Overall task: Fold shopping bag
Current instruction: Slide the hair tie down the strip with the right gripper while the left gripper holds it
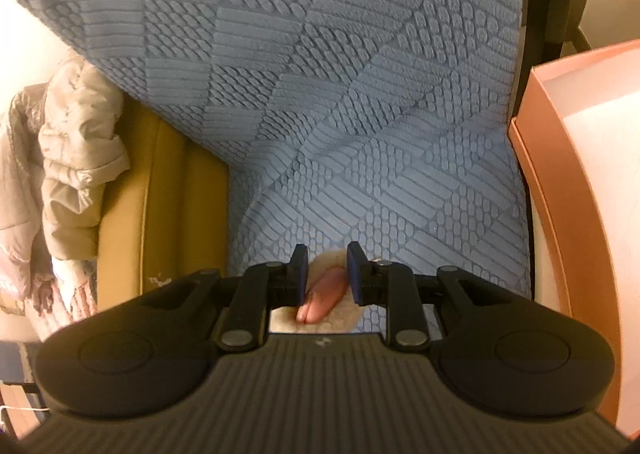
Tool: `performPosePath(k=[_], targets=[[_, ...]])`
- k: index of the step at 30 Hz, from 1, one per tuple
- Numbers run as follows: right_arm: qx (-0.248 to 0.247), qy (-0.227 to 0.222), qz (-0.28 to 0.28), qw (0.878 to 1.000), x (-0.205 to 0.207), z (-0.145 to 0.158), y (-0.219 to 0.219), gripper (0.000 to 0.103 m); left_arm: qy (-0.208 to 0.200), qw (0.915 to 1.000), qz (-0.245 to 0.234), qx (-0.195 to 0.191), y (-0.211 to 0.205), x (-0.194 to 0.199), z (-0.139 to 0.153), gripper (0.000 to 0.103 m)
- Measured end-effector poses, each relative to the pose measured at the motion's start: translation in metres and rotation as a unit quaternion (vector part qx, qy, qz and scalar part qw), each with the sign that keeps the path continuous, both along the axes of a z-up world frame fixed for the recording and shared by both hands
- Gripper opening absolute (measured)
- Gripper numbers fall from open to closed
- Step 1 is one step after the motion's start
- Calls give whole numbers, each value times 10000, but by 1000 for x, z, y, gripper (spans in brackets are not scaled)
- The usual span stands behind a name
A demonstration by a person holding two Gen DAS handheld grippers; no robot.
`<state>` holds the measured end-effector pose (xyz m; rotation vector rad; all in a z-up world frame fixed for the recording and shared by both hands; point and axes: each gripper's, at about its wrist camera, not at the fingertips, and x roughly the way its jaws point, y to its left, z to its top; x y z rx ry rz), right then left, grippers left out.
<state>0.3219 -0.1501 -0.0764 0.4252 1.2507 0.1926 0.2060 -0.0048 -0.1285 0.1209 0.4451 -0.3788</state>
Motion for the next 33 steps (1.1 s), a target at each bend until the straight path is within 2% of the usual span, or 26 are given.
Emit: performPosePath(k=[14, 20, 26, 33], targets=[[162, 303, -96, 9994, 4, -25, -3, 26, 40, 9998, -156, 125, -3, 0, -3, 7], [212, 69, -70, 9997, -1, -12, -9, 27, 123, 9998, -130, 92, -2, 1, -5, 7], [-39, -352, 127, 9993, -11, 8, -11, 27, 215, 9997, -79, 84, 0, 5, -6, 8], [242, -97, -41, 9997, -12, -6, -17, 25, 174, 9998, -36, 123, 1, 6, -6, 8]])
